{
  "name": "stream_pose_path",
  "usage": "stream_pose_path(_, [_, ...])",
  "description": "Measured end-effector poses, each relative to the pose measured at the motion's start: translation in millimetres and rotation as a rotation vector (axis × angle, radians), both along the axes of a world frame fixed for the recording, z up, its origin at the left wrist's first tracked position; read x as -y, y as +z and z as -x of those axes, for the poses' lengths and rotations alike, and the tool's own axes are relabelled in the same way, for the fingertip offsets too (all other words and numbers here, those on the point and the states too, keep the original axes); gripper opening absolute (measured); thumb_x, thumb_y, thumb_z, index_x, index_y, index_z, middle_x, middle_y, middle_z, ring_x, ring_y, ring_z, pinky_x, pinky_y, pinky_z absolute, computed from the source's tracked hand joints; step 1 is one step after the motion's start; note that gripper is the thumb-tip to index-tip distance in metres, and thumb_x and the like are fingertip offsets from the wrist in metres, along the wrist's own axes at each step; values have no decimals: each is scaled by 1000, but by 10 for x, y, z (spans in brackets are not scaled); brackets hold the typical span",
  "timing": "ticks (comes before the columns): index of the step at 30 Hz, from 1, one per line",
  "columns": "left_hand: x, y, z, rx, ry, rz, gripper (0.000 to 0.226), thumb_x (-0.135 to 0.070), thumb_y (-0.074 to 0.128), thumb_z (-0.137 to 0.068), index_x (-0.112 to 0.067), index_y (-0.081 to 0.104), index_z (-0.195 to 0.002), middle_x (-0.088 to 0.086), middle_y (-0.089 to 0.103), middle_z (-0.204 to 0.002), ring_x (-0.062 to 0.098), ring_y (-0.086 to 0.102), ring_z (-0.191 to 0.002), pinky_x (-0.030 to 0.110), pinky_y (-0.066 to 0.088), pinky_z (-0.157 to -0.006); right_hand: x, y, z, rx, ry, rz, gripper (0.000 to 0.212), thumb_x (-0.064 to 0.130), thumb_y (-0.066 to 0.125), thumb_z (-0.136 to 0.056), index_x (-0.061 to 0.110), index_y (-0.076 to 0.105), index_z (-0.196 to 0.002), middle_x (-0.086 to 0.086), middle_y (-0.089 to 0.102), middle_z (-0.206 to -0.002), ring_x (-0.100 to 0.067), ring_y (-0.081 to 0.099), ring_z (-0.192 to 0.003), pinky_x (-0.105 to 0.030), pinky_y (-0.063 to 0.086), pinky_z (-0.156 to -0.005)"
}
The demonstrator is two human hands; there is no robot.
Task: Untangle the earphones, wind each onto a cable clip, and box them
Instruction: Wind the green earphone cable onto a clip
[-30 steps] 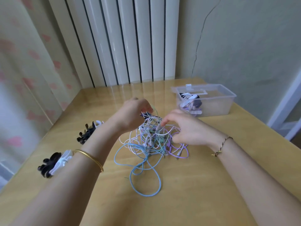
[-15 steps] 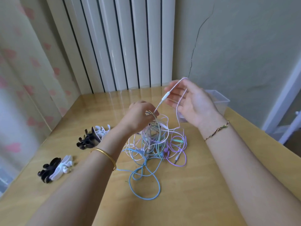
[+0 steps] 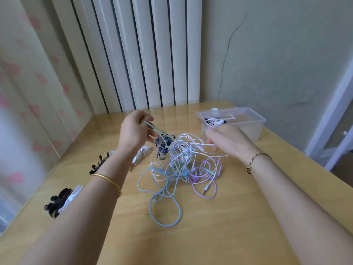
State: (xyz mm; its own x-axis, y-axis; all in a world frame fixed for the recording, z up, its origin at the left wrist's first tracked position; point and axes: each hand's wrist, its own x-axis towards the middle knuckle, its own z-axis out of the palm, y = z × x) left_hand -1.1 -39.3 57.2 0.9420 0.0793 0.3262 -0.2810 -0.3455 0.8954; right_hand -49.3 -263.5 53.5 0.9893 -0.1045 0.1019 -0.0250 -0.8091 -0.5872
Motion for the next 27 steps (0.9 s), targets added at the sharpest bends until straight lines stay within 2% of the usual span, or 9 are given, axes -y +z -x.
stream_pose_path(3, [-43, 91, 65, -13, -131, 42, 19, 10, 42, -94, -1, 57, -91, 13, 60, -77, 8, 66, -53, 19, 54, -51, -36, 37, -12, 102, 26, 179, 23, 26, 58, -80, 20, 53, -59, 2, 54, -65, -24, 54, -73, -30, 42, -63])
stream_pose_path(7, [2, 252, 161, -75, -250, -147, 43, 17, 37, -83, -17, 63, -88, -1, 67, -86, 1, 63, -68, 15, 48, -58, -190, 207, -101, 359, 134, -25, 15, 20, 64, -83, 30, 66, -71, 10, 63, -75, -17, 59, -83, -36, 50, -77])
stream_pose_path(10, [108, 374, 205, -27, -236, -115, 33, 4, 46, -86, -20, 68, -94, -7, 70, -92, 3, 59, -82, 18, 43, -67, -354, 429, -178, 515, 165, -150, 9, 20, 67, -82, 22, 71, -73, 4, 68, -78, -16, 56, -81, -28, 42, -76])
stream_pose_path(14, [275, 407, 215, -54, -339, -165, 14, -13, 65, -86, -17, 65, -99, -1, 70, -96, 4, 63, -84, 15, 49, -76, -480, 682, -218, 571, 208, -53, 10, 22, 68, -79, 20, 72, -69, 7, 64, -70, -16, 54, -77, -27, 38, -71])
stream_pose_path(17, [316, 277, 150, -111, -353, -355, 25, -6, 70, -80, -12, 63, -103, 6, 69, -103, 19, 65, -96, 36, 52, -93, -497, 740, -202, 656, 144, -191, 12, 22, 66, -80, 25, 67, -68, 10, 61, -69, -17, 56, -77, -32, 46, -75])
stream_pose_path(19, [296, 208, 138, -103, -328, -433, 23, -5, 70, -77, -10, 63, -98, 7, 68, -99, 23, 65, -93, 36, 52, -88, -472, 726, -205, 698, 104, -201, 13, 22, 65, -79, 28, 64, -66, 11, 62, -71, -21, 59, -80, -35, 49, -77])
stream_pose_path(21, [257, 175, 142, -104, -296, -461, 22, -8, 71, -77, -12, 63, -96, 2, 66, -92, 15, 61, -78, 17, 49, -69, -385, 698, -218, 774, 29, -374, 12, 16, 63, -79, 22, 65, -70, 9, 62, -70, -19, 60, -76, -33, 49, -77])
stream_pose_path(23, [215, 157, 133, -98, -258, -460, 26, -9, 71, -78, -15, 61, -102, -2, 60, -86, 5, 54, -69, 9, 41, -55, -294, 699, -197, 782, -1, -702, 18, 5, 58, -84, 16, 61, -71, 5, 62, -68, -12, 58, -68, -30, 48, -72])
stream_pose_path(27, [136, 63, 113, -147, -199, -359, 18, -5, 70, -81, -12, 59, -94, 1, 62, -76, 12, 57, -64, 22, 47, -62, -195, 664, -141, 510, 2, -1265, 24, 2, 41, -96, 13, 47, -76, -7, 59, -65, -20, 62, -58, -32, 53, -63])
